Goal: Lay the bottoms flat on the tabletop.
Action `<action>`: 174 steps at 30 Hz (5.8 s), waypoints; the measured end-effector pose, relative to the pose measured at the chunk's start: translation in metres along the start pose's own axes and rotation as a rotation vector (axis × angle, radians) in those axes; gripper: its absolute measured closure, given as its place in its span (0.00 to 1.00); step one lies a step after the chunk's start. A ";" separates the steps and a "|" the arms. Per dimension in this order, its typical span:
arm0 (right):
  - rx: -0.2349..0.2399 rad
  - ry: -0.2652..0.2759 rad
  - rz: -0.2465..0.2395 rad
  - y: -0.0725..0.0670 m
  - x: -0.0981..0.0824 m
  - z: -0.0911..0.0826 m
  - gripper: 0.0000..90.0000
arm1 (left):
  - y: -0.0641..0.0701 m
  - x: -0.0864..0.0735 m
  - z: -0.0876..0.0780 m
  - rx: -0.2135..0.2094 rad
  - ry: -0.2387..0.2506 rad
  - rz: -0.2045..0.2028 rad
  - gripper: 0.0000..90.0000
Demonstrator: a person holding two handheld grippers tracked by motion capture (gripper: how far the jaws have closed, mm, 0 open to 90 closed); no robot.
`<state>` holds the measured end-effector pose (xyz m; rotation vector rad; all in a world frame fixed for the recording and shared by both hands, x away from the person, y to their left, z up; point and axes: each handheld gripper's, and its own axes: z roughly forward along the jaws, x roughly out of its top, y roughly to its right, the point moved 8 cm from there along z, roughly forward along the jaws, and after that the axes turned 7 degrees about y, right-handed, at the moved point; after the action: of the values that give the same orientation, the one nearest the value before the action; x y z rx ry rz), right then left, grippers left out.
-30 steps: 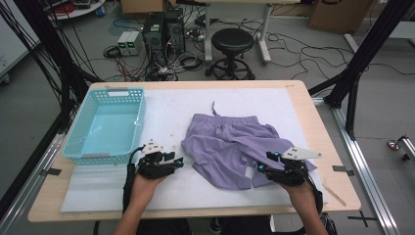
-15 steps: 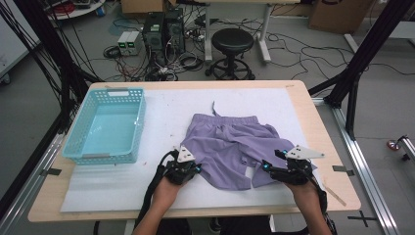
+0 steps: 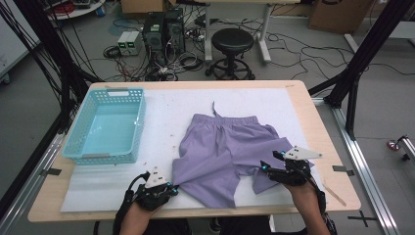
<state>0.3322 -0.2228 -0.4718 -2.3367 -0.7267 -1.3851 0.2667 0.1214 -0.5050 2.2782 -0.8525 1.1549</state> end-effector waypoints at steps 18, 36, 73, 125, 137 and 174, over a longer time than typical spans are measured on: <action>0.180 -0.259 -0.268 -0.092 0.024 0.124 0.67 | -0.009 0.018 0.007 0.000 0.076 -0.079 0.98; -0.254 -0.255 -0.207 -0.005 0.040 0.113 0.99 | -0.010 0.024 0.020 0.016 0.071 -0.080 0.72; -0.102 -0.089 -0.139 -0.008 0.030 0.051 0.74 | 0.002 0.060 0.090 -0.029 0.048 0.010 0.73; -0.101 -0.111 -0.071 0.013 -0.006 0.001 0.68 | -0.020 0.006 0.005 0.038 -0.043 0.010 0.98; -0.086 -0.230 -0.072 0.025 -0.055 -0.024 0.95 | -0.018 0.008 -0.024 0.007 0.050 -0.086 0.72; 0.236 -0.231 -0.115 -0.056 -0.047 -0.005 1.00 | -0.010 0.024 0.036 -0.006 -0.005 -0.056 0.98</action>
<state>0.2778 -0.1913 -0.5097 -2.3171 -1.0449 -1.0167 0.3043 0.0981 -0.5063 2.2861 -0.7875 1.1205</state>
